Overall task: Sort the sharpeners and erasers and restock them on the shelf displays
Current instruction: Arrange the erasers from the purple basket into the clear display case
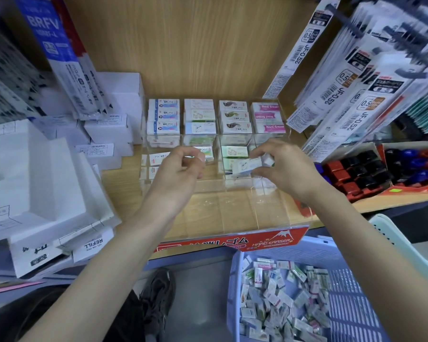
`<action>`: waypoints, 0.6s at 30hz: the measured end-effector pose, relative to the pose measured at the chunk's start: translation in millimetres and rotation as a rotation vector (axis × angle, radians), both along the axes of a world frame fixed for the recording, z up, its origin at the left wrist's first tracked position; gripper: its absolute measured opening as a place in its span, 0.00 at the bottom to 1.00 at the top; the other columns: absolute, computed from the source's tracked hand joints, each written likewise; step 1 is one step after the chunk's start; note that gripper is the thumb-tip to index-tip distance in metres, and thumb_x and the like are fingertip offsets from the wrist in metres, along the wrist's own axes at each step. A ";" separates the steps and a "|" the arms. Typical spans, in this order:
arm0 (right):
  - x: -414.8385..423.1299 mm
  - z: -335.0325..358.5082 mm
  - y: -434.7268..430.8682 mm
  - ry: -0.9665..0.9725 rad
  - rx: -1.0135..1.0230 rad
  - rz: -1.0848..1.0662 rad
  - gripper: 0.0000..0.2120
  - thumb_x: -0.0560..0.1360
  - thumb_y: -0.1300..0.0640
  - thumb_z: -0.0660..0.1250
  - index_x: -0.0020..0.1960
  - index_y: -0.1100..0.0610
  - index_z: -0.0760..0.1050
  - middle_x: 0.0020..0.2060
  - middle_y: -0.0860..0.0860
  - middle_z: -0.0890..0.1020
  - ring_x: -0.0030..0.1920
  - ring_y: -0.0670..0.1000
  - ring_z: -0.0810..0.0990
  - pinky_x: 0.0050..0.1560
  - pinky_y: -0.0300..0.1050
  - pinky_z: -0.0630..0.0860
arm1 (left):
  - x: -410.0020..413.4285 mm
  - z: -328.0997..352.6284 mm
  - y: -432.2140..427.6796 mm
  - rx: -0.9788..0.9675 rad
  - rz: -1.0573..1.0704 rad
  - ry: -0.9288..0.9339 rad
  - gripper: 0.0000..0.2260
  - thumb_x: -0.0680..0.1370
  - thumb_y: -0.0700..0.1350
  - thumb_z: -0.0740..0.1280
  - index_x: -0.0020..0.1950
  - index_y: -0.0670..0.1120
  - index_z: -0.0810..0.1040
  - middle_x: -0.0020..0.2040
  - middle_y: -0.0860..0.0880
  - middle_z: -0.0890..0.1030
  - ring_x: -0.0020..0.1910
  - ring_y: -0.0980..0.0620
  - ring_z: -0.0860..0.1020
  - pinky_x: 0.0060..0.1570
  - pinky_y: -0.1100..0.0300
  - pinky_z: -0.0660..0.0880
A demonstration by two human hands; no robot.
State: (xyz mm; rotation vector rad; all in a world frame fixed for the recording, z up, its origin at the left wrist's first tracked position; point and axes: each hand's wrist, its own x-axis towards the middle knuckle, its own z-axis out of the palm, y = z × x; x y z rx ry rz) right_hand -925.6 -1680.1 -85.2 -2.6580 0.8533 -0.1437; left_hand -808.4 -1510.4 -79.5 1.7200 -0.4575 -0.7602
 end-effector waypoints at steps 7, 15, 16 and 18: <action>19.5 -4.0 0.9 0.154 0.008 0.021 0.07 0.72 0.50 0.72 0.49 0.48 0.79 0.56 0.47 0.80 0.58 0.52 0.75 0.57 0.50 0.70 | -0.6 1.0 -2.1 -0.010 0.014 -0.012 0.08 0.80 0.45 0.61 0.45 0.57 0.73 0.50 0.51 0.80 0.43 0.60 0.78 0.46 0.62 0.72; 11.8 1.8 -1.5 -0.135 0.273 0.035 0.08 0.74 0.47 0.69 0.45 0.51 0.78 0.46 0.44 0.79 0.50 0.45 0.75 0.53 0.44 0.70 | -1.8 2.9 -0.7 0.008 0.003 -0.016 0.07 0.80 0.45 0.62 0.44 0.56 0.74 0.51 0.50 0.80 0.46 0.57 0.78 0.50 0.59 0.72; 8.2 6.6 7.3 -0.304 0.453 -0.046 0.10 0.75 0.45 0.67 0.45 0.53 0.76 0.44 0.43 0.77 0.47 0.43 0.74 0.51 0.42 0.69 | -1.9 2.6 -0.6 0.012 -0.013 -0.018 0.07 0.79 0.46 0.62 0.44 0.56 0.75 0.50 0.50 0.80 0.47 0.56 0.78 0.50 0.59 0.72; 4.4 11.9 25.7 -0.608 1.063 -0.165 0.11 0.74 0.44 0.63 0.43 0.52 0.68 0.41 0.43 0.73 0.42 0.44 0.70 0.50 0.42 0.67 | -3.0 2.3 -1.1 0.012 -0.056 -0.023 0.06 0.79 0.46 0.63 0.44 0.56 0.76 0.48 0.52 0.81 0.45 0.58 0.79 0.47 0.61 0.71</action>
